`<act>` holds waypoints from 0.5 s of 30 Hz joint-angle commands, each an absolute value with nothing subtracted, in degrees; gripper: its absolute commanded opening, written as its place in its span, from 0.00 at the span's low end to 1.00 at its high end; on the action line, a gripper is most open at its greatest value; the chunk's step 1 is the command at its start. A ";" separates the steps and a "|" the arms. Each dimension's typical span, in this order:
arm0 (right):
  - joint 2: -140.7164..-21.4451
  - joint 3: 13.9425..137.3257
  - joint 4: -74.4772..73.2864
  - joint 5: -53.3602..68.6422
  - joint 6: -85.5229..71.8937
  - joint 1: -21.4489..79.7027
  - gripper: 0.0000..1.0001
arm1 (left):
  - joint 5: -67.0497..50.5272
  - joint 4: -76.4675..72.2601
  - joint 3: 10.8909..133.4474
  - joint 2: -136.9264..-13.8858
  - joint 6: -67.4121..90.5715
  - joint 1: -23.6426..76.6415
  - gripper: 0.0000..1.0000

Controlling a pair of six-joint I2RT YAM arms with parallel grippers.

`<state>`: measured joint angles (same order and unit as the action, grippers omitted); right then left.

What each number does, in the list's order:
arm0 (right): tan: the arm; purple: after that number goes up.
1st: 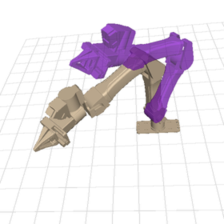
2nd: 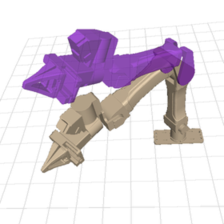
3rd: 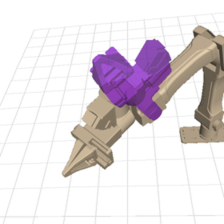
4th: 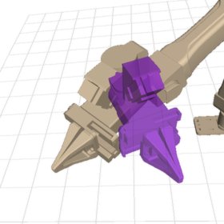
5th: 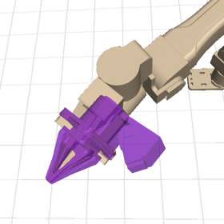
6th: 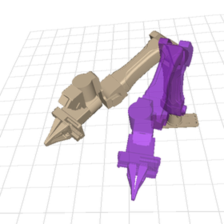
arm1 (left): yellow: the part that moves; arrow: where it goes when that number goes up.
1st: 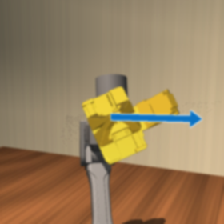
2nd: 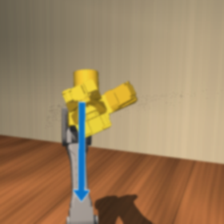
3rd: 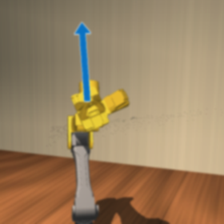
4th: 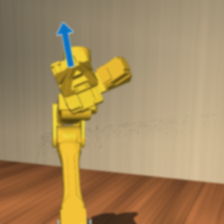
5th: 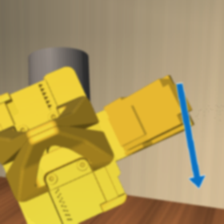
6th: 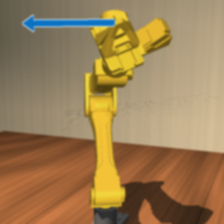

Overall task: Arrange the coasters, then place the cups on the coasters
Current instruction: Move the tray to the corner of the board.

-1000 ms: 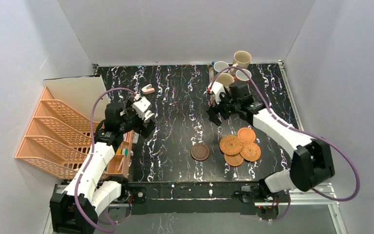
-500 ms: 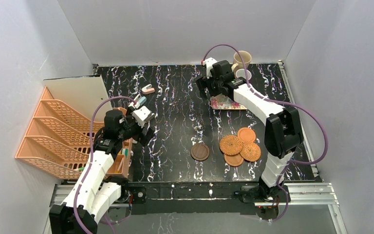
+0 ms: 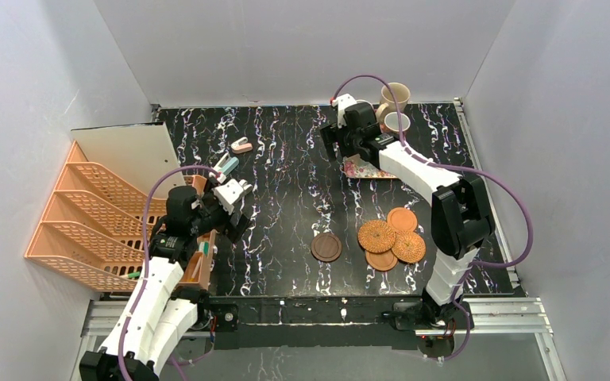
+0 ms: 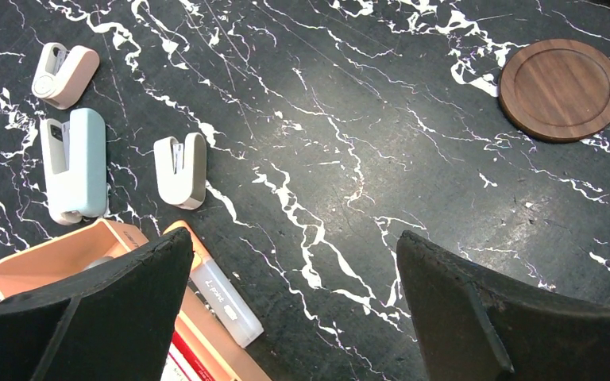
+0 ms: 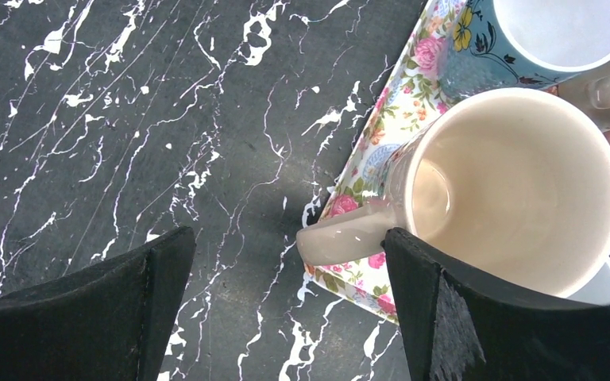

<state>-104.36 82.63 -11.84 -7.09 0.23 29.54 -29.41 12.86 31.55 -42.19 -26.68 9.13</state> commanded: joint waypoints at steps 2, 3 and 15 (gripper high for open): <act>-104.23 82.76 -16.36 -8.20 3.02 27.19 0.97 | -29.85 12.96 30.50 -40.38 -26.90 8.96 0.98; -104.47 83.06 -17.18 -7.55 3.62 27.04 0.97 | -30.13 12.77 30.23 -40.26 -26.99 8.96 0.98; -98.98 80.99 -17.61 3.97 7.14 26.96 0.95 | -29.49 11.83 29.71 -39.04 -26.49 8.96 0.98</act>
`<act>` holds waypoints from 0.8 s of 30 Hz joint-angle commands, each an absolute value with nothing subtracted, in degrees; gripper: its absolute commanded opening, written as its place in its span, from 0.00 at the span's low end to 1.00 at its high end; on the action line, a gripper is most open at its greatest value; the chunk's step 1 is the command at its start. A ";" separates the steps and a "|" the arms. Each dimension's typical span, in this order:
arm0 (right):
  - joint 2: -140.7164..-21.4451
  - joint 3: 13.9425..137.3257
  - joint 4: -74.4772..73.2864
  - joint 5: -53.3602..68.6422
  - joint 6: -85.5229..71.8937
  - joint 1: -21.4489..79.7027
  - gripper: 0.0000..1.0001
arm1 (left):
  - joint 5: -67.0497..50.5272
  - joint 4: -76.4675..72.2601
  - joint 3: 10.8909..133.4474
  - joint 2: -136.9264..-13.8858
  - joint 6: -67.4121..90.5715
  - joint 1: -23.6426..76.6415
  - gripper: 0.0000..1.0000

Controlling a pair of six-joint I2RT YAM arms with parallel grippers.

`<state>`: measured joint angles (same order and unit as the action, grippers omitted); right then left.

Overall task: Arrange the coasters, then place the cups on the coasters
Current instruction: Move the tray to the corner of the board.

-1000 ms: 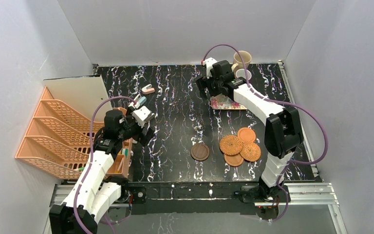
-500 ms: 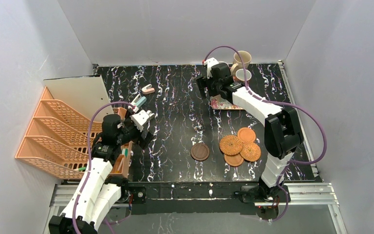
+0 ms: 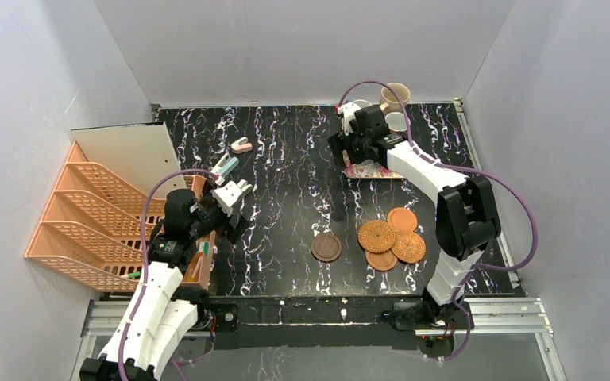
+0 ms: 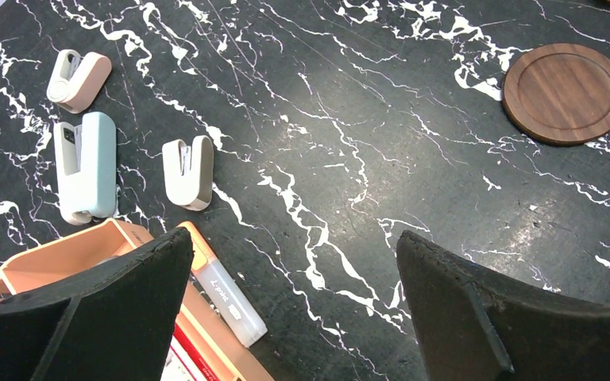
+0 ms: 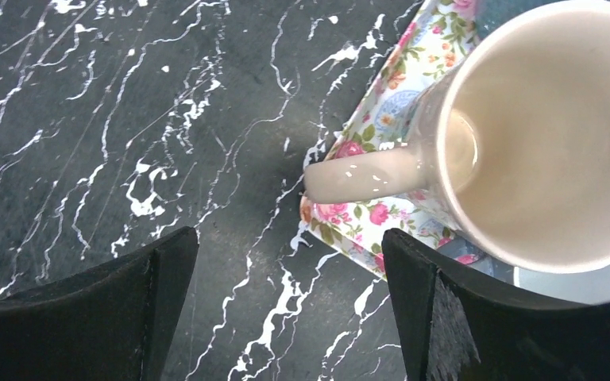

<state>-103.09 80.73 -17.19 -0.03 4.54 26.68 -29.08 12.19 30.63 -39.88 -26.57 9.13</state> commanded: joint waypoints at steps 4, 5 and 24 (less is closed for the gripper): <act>-97.00 79.12 -16.20 7.14 9.97 27.01 0.94 | -29.55 11.80 29.89 -39.64 -26.46 8.96 0.98; -96.42 77.79 -14.86 7.98 10.28 27.05 0.93 | -29.49 11.82 29.81 -39.79 -26.49 8.96 0.98; -100.12 64.84 4.12 4.66 9.97 25.11 0.84 | -31.22 12.36 29.66 -39.60 -27.16 8.96 0.98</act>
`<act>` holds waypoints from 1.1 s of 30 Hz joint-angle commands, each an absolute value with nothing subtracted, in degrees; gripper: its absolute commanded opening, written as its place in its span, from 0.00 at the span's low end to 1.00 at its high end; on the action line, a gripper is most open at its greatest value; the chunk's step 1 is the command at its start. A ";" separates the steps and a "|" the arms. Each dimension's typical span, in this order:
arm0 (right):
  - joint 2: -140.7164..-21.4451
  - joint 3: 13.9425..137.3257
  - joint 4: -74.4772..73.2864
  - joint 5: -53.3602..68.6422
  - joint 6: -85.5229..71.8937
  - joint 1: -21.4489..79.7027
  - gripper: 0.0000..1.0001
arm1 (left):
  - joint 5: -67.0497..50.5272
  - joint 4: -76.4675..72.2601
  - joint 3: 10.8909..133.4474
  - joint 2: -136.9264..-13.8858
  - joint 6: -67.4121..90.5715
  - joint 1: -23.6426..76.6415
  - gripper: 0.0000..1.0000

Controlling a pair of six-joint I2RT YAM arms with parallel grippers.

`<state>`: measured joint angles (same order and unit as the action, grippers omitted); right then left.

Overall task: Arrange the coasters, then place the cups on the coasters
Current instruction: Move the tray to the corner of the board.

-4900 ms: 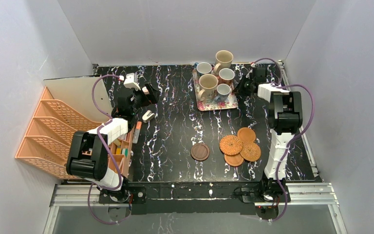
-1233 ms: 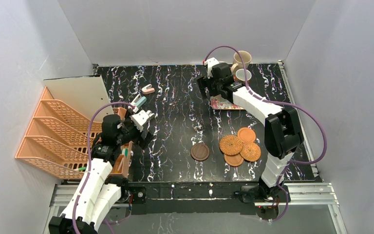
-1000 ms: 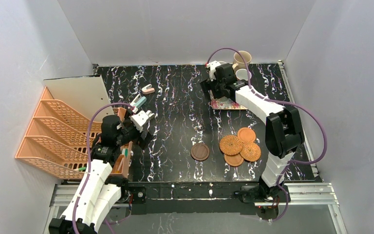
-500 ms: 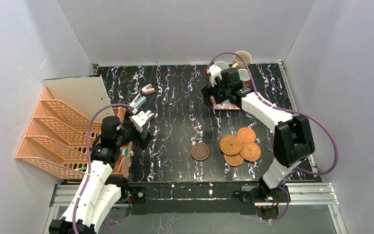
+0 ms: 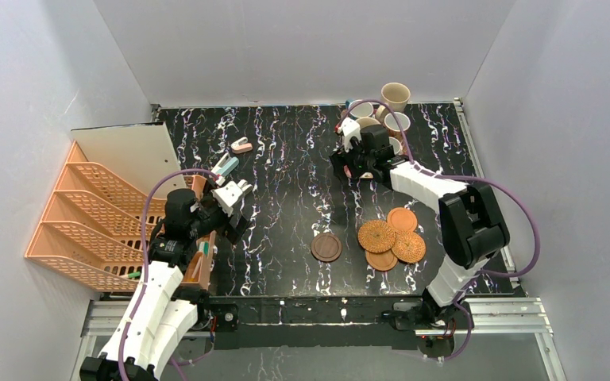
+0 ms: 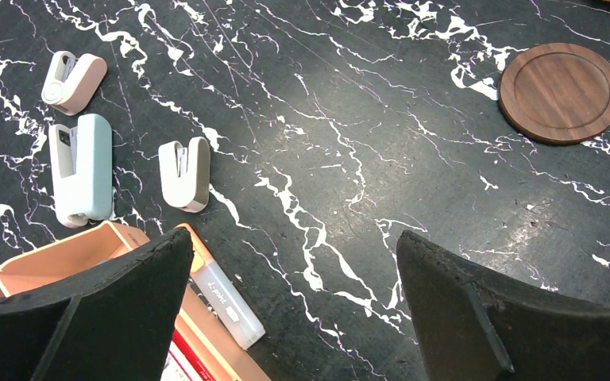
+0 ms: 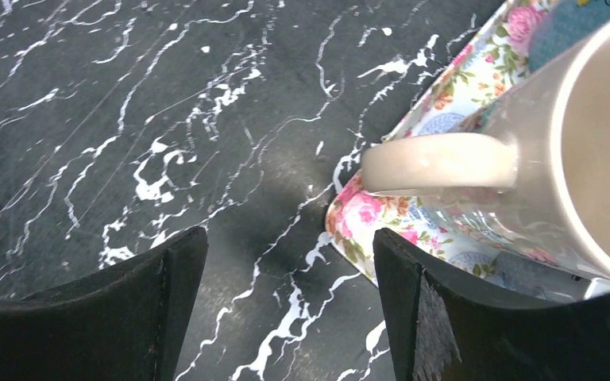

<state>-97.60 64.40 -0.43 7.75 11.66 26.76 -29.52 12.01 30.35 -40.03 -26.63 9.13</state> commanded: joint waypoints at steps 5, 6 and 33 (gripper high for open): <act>-102.59 65.84 2.28 4.24 11.69 24.55 0.81 | -31.20 12.12 29.37 -39.38 -27.18 8.96 0.98; -102.64 65.91 2.22 3.88 12.30 24.53 0.81 | -31.48 12.09 29.40 -39.68 -27.30 8.96 0.98; -109.72 65.43 -0.71 -2.70 27.19 24.49 0.83 | -32.56 14.00 30.30 -37.37 -27.22 8.96 0.98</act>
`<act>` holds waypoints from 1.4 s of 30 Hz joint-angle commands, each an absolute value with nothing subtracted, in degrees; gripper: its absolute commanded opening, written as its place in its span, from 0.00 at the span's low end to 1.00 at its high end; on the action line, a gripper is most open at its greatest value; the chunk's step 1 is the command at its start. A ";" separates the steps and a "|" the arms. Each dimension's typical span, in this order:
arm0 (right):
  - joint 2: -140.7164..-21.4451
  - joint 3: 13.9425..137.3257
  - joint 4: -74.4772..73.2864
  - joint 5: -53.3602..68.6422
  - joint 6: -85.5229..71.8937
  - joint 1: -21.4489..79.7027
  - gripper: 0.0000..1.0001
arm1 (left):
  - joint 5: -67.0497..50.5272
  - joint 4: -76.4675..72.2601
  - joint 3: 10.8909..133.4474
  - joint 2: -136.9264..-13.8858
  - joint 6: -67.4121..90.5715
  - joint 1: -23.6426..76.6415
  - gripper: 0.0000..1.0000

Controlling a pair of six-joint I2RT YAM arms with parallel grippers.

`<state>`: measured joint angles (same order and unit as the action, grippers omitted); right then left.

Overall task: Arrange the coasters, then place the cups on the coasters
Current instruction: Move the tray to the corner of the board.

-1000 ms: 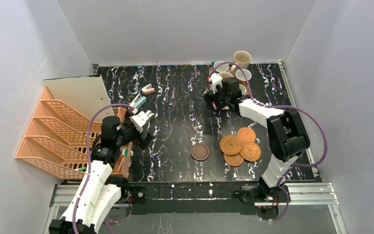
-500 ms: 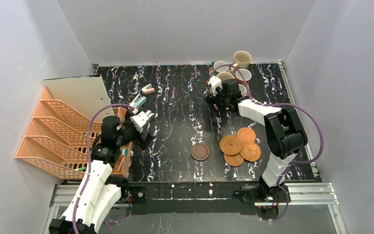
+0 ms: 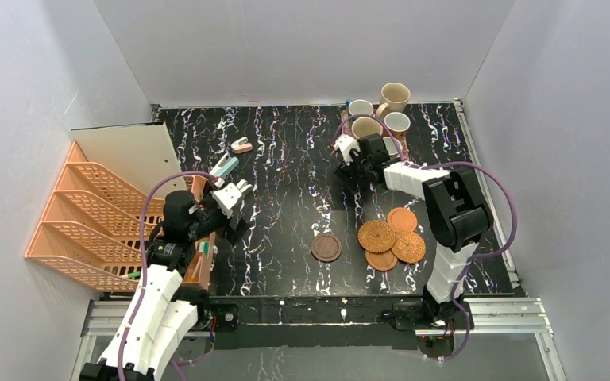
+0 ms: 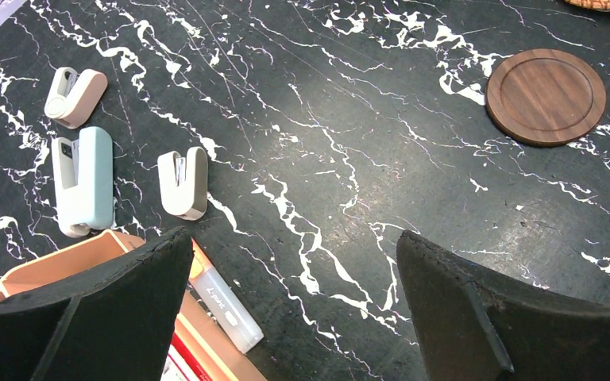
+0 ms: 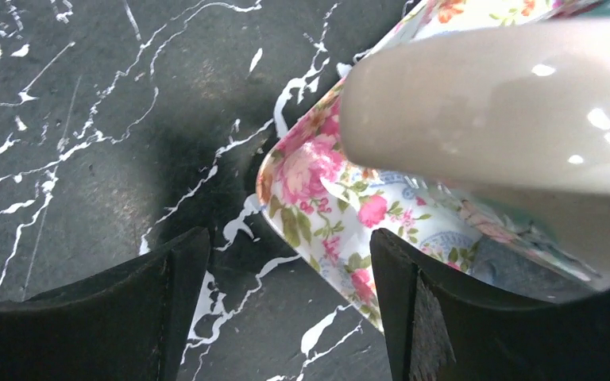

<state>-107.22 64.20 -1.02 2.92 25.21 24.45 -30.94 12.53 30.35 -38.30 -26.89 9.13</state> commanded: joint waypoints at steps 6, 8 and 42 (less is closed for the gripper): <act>-115.15 68.31 0.43 -12.32 27.46 23.80 0.85 | -33.49 13.29 30.25 -39.34 -27.36 8.96 0.98; -116.20 68.77 1.75 -13.88 26.99 23.23 0.85 | -33.11 13.54 30.28 -39.63 -27.47 8.96 0.98; -107.91 59.98 6.35 -12.68 39.13 22.98 0.47 | -33.06 13.27 30.15 -38.35 -27.50 8.96 0.98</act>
<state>-105.51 60.23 1.52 -7.75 37.91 22.35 -32.01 12.88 30.35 -38.79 -27.03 9.13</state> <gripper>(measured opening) 0.488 0.981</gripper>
